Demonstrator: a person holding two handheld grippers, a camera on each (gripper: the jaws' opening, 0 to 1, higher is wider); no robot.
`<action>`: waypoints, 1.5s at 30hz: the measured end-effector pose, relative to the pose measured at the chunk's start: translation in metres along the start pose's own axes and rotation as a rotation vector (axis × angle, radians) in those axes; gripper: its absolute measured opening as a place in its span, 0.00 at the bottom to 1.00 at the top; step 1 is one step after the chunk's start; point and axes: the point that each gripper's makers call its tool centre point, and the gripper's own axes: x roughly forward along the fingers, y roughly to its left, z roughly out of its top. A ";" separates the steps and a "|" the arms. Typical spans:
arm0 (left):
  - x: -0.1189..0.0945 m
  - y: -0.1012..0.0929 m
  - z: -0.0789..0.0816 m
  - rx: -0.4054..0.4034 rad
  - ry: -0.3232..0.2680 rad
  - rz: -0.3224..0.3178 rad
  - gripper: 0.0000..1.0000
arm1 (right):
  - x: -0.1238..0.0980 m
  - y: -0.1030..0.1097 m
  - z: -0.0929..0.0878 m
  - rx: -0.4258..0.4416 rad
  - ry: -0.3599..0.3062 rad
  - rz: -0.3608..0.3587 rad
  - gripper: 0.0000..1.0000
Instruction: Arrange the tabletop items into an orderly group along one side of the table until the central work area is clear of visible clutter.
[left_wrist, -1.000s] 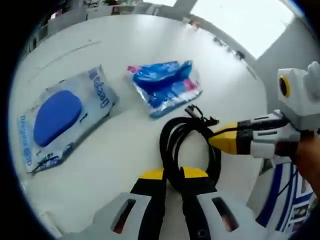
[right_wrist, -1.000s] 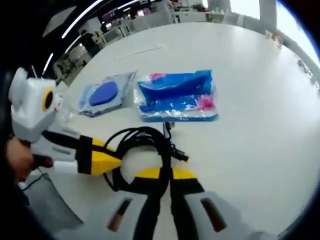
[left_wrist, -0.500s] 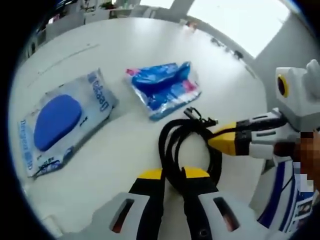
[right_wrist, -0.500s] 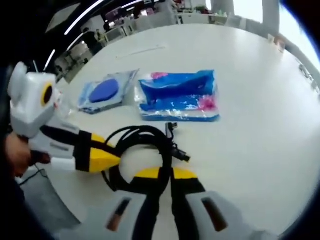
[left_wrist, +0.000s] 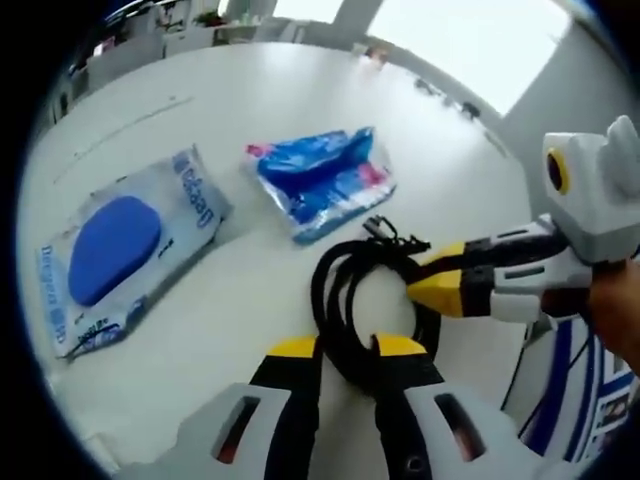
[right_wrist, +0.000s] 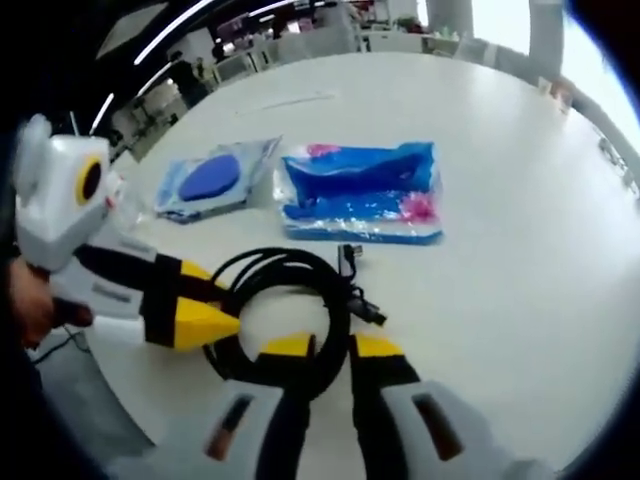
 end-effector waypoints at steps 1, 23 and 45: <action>0.000 0.000 0.000 0.003 -0.001 0.003 0.18 | 0.000 0.000 0.000 0.000 0.000 0.000 0.14; -0.008 -0.003 0.000 0.042 -0.042 -0.005 0.34 | -0.008 -0.006 0.000 -0.003 -0.044 -0.028 0.20; -0.033 0.001 0.011 0.064 -0.121 -0.001 0.47 | -0.036 0.012 0.047 -0.009 -0.264 -0.008 0.33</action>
